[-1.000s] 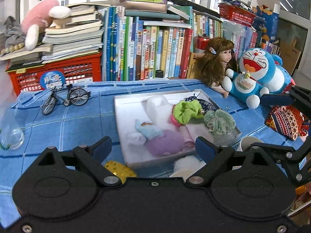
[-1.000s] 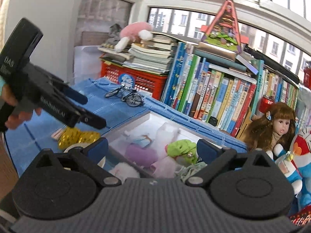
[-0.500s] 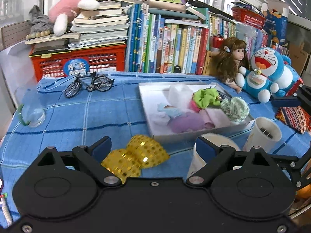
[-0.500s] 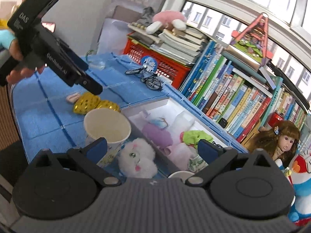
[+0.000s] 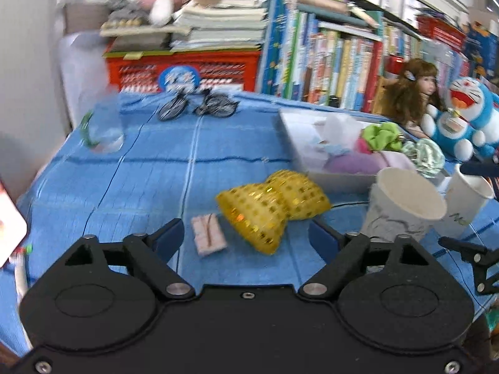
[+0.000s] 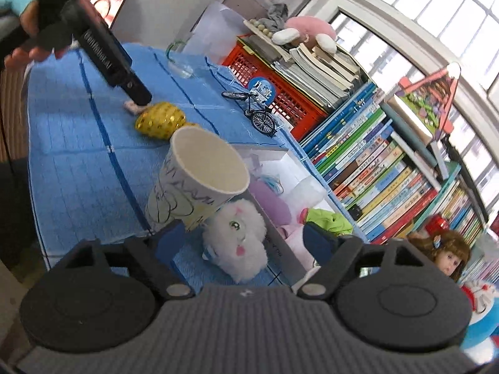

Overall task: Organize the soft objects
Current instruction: 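Grasp the small pink packet with the left tool while the right tool grasps the white plush cat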

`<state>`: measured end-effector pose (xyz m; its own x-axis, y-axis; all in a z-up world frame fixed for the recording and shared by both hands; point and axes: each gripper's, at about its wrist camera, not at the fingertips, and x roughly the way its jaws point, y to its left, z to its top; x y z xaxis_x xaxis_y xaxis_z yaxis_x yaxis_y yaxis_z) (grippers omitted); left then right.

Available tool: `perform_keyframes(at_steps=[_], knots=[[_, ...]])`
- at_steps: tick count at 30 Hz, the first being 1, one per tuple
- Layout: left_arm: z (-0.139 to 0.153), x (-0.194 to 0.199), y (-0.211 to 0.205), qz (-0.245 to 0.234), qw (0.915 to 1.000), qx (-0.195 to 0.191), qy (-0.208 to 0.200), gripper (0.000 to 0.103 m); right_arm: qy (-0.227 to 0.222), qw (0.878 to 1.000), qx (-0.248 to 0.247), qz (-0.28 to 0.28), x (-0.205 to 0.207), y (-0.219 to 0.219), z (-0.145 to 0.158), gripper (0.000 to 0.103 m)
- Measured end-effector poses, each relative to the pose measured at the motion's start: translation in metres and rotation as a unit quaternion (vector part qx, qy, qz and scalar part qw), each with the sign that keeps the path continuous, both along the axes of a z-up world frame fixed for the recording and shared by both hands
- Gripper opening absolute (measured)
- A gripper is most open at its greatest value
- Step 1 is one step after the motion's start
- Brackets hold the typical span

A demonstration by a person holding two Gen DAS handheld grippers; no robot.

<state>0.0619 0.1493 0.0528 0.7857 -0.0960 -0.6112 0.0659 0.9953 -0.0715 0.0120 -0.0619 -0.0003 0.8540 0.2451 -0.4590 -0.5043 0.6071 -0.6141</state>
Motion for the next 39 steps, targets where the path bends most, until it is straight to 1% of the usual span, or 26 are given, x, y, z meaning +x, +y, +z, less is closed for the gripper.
perform_keyframes(at_steps=[2, 3, 4, 5, 7, 9, 13, 16, 20, 26, 29, 30, 31, 39], knots=[[-0.006, 0.002, 0.008, 0.017, 0.9998, -0.009, 0.008, 0.075, -0.007, 1.0, -0.014, -0.002, 0.001, 0.004, -0.007, 0.082], [-0.009, 0.004, 0.011, 0.025, 0.9996, -0.011, 0.011, 0.07, -0.01, 1.0, -0.02, -0.004, 0.001, 0.005, -0.011, 0.081], [-0.011, 0.005, 0.014, 0.032, 0.9993, -0.014, 0.013, 0.066, -0.012, 1.0, -0.023, -0.005, 0.001, 0.007, -0.013, 0.079], [-0.014, 0.005, 0.017, 0.037, 0.9991, -0.015, 0.015, 0.065, -0.013, 1.0, -0.027, -0.007, 0.002, 0.008, -0.015, 0.079], [-0.019, 0.006, 0.021, 0.045, 0.9987, -0.015, 0.02, 0.059, -0.016, 0.999, -0.035, -0.008, 0.004, 0.011, -0.02, 0.077], [-0.022, 0.008, 0.023, 0.047, 0.9984, -0.019, 0.025, 0.055, -0.013, 0.999, -0.039, -0.009, 0.006, 0.013, -0.024, 0.076], [-0.027, 0.011, 0.024, 0.049, 0.9982, -0.022, 0.027, 0.053, -0.014, 0.999, -0.046, -0.015, 0.013, 0.018, -0.03, 0.074], [-0.029, 0.013, 0.022, 0.051, 0.9983, -0.017, 0.024, 0.053, -0.015, 0.999, -0.047, -0.023, 0.018, 0.019, -0.034, 0.072], [-0.032, 0.017, 0.022, 0.049, 0.9982, -0.021, 0.026, 0.053, -0.013, 0.999, -0.044, -0.026, 0.021, 0.019, -0.038, 0.072], [-0.038, 0.023, 0.021, 0.049, 0.9981, -0.024, 0.03, 0.043, -0.016, 0.999, -0.037, -0.035, 0.025, 0.02, -0.044, 0.072], [-0.04, 0.024, 0.021, 0.047, 0.998, -0.025, 0.033, 0.036, -0.016, 0.999, -0.032, -0.038, 0.027, 0.019, -0.046, 0.072], [-0.041, 0.025, 0.021, 0.046, 0.9981, -0.025, 0.034, 0.031, -0.016, 0.999, -0.03, -0.04, 0.028, 0.018, -0.047, 0.072], [-0.041, 0.026, 0.021, 0.046, 0.998, -0.026, 0.035, 0.029, -0.016, 0.999, -0.027, -0.042, 0.029, 0.018, -0.048, 0.072], [-0.043, 0.031, 0.022, 0.051, 0.998, -0.023, 0.031, 0.029, -0.016, 0.999, -0.012, -0.05, 0.035, 0.017, -0.049, 0.072]])
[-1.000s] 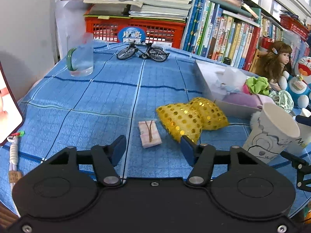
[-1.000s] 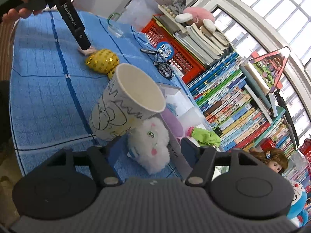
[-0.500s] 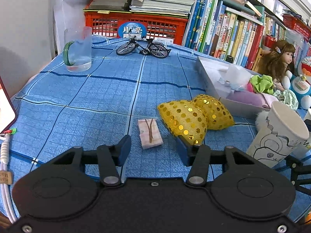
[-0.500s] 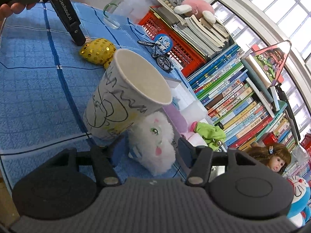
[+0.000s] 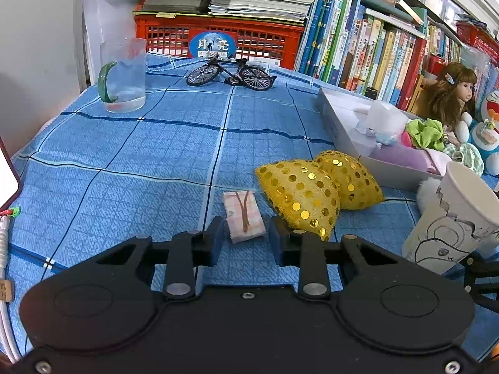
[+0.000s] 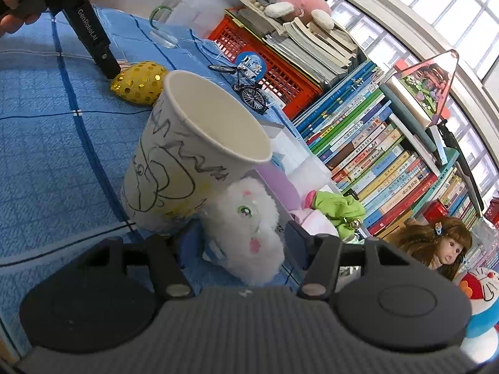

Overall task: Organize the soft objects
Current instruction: 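Grasp the small pink packet with the left tool while the right tool grasps the white plush cat, then lift the pink packet with the left tool while the right tool lifts the plush cat toward the tray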

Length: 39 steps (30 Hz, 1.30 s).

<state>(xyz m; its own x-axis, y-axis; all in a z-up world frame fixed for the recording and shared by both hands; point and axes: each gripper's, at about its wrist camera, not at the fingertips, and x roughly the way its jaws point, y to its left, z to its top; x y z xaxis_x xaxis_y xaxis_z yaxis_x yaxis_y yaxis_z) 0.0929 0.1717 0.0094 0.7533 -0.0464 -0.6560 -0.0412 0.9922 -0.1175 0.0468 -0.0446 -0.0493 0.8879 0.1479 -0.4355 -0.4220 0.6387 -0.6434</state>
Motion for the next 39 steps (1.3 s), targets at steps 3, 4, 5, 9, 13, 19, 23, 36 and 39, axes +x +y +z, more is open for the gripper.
perform_keyframes(at_steps=[3, 4, 5, 9, 13, 19, 23, 36, 39], knots=[[-0.002, 0.003, 0.001, 0.002, 1.0, 0.0, 0.0, 0.029, 0.003, 1.0, 0.001, 0.002, 0.001, 0.001, -0.002, 0.072], [-0.002, 0.003, 0.002, 0.002, 1.0, 0.001, 0.0, 0.029, 0.002, 1.0, -0.001, 0.001, 0.002, 0.002, -0.003, 0.072], [-0.002, 0.004, 0.002, 0.002, 1.0, 0.001, -0.001, 0.029, 0.001, 1.0, -0.002, 0.001, 0.003, 0.003, -0.003, 0.072], [-0.003, 0.005, 0.002, 0.002, 1.0, 0.002, -0.001, 0.029, 0.001, 1.0, 0.002, -0.002, 0.006, 0.003, -0.005, 0.072], [-0.004, 0.007, 0.001, -0.001, 1.0, 0.005, -0.002, 0.029, -0.001, 1.0, 0.002, -0.004, 0.009, 0.003, -0.007, 0.071], [-0.004, 0.007, 0.0, -0.001, 1.0, 0.007, -0.002, 0.026, 0.008, 1.0, 0.014, -0.009, 0.012, 0.003, -0.007, 0.063], [-0.003, 0.007, -0.001, -0.004, 0.9999, 0.011, -0.003, 0.026, 0.01, 1.0, 0.023, -0.009, 0.01, 0.003, -0.005, 0.05], [0.012, -0.001, 0.001, 0.004, 0.9996, 0.018, -0.022, 0.025, -0.019, 0.998, 0.054, -0.02, 0.001, 0.001, 0.015, 0.047], [0.018, -0.003, -0.001, 0.001, 0.9994, 0.02, -0.028, 0.025, -0.026, 0.998, 0.06, -0.023, 0.0, -0.001, 0.02, 0.047]])
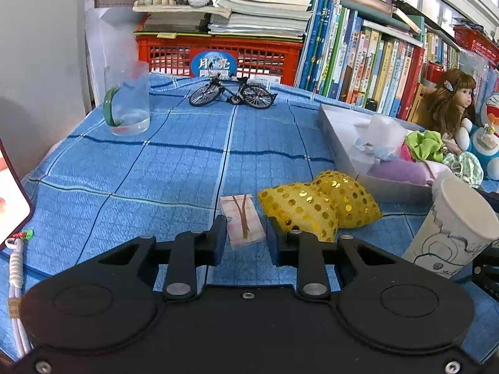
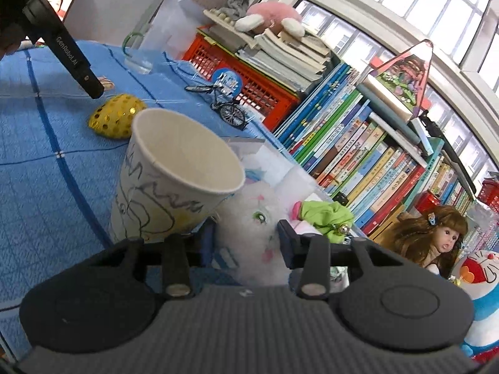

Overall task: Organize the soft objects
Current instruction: 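Lift the pink packet with the left tool while the right tool lifts the plush cat toward the tray, then lower the pink packet into the tray while the right tool lowers the plush cat there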

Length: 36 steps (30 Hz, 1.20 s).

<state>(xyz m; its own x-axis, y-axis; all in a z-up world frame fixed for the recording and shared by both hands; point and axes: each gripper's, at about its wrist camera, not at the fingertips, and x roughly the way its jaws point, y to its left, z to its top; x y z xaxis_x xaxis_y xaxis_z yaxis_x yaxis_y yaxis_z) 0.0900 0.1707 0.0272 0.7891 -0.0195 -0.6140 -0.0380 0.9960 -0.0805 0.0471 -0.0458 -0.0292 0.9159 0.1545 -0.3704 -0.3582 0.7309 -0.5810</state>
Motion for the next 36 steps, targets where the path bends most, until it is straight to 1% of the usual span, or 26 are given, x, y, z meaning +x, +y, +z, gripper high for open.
perform_keyframes(at_steps=[11, 15, 21, 25, 28, 32, 36], knots=[[0.023, -0.004, -0.016, -0.023, 0.9996, 0.003, -0.018, 0.026, -0.028, 0.999, 0.035, -0.017, -0.003, -0.007, 0.02, 0.048], [0.034, -0.002, -0.023, -0.038, 0.999, 0.002, -0.025, 0.026, -0.039, 0.998, 0.046, -0.021, -0.005, -0.009, 0.029, 0.048], [0.051, 0.003, -0.039, -0.066, 0.9973, 0.0, -0.034, 0.026, -0.04, 0.997, 0.068, -0.026, -0.005, -0.015, 0.044, 0.048], [0.061, 0.01, -0.051, -0.087, 0.9956, -0.014, -0.03, 0.026, -0.039, 0.995, 0.085, -0.029, -0.005, -0.021, 0.055, 0.048], [0.068, 0.018, -0.06, -0.103, 0.9941, -0.017, -0.028, 0.026, -0.04, 0.994, 0.099, -0.033, -0.004, -0.027, 0.066, 0.048], [0.076, 0.031, -0.073, -0.124, 0.9917, -0.028, -0.017, 0.026, -0.037, 0.991, 0.119, -0.042, 0.001, -0.037, 0.082, 0.048], [0.083, 0.047, -0.089, -0.147, 0.9888, -0.028, -0.005, 0.026, -0.02, 0.988, 0.139, -0.057, 0.013, -0.05, 0.098, 0.048]])
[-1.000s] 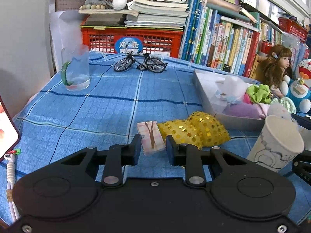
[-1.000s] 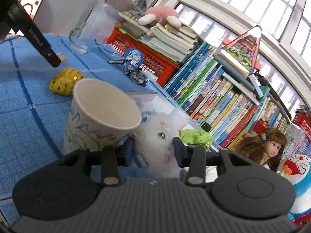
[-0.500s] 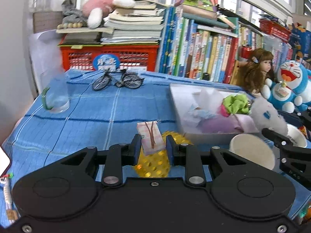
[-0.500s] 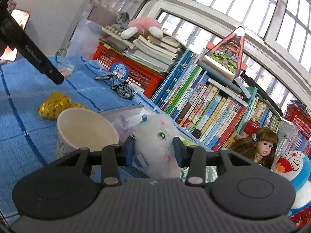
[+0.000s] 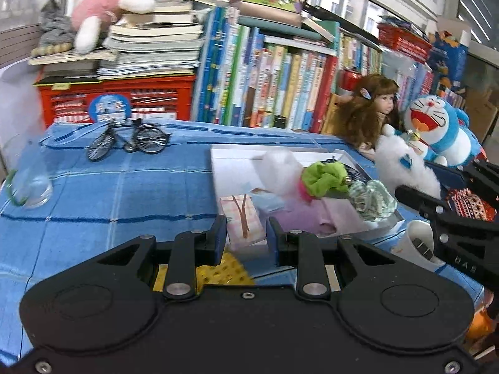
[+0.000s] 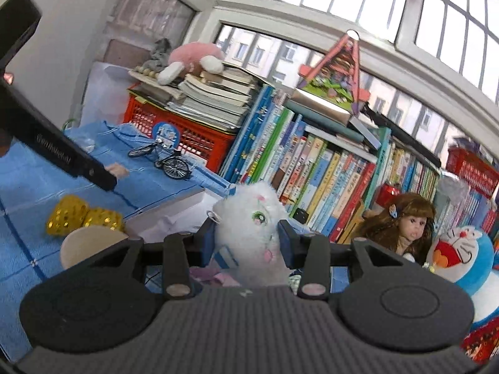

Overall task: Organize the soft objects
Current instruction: 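Lower the pink packet into the tray while the right tool lowers the plush cat there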

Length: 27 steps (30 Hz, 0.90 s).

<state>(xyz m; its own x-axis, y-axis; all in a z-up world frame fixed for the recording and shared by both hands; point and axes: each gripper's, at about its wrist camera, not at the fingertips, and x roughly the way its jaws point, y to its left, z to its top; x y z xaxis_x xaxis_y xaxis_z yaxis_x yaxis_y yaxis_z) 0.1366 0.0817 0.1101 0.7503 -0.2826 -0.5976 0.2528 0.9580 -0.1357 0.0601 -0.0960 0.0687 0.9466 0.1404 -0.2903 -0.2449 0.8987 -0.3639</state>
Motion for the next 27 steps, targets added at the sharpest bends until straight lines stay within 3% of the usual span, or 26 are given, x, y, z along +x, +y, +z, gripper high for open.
perform_keyframes(at_steps=[8, 16, 21, 27], knots=[[0.0, 0.047, -0.026, -0.031, 0.998, -0.003, 0.056, 0.026, 0.067, 0.995, 0.071, -0.016, 0.034, -0.031, 0.023, 0.048], [-0.014, 0.083, -0.039, -0.028, 0.9953, 0.009, 0.093, 0.026, 0.135, 0.978, 0.155, -0.033, 0.074, -0.065, 0.028, 0.048], [-0.01, 0.109, -0.04, -0.021, 0.9956, -0.009, 0.091, 0.026, 0.185, 0.955, 0.229, -0.042, 0.105, -0.083, 0.026, 0.048], [-0.008, 0.143, -0.048, -0.018, 0.9962, -0.008, 0.084, 0.026, 0.241, 0.916, 0.318, -0.036, 0.144, -0.086, 0.018, 0.048]])
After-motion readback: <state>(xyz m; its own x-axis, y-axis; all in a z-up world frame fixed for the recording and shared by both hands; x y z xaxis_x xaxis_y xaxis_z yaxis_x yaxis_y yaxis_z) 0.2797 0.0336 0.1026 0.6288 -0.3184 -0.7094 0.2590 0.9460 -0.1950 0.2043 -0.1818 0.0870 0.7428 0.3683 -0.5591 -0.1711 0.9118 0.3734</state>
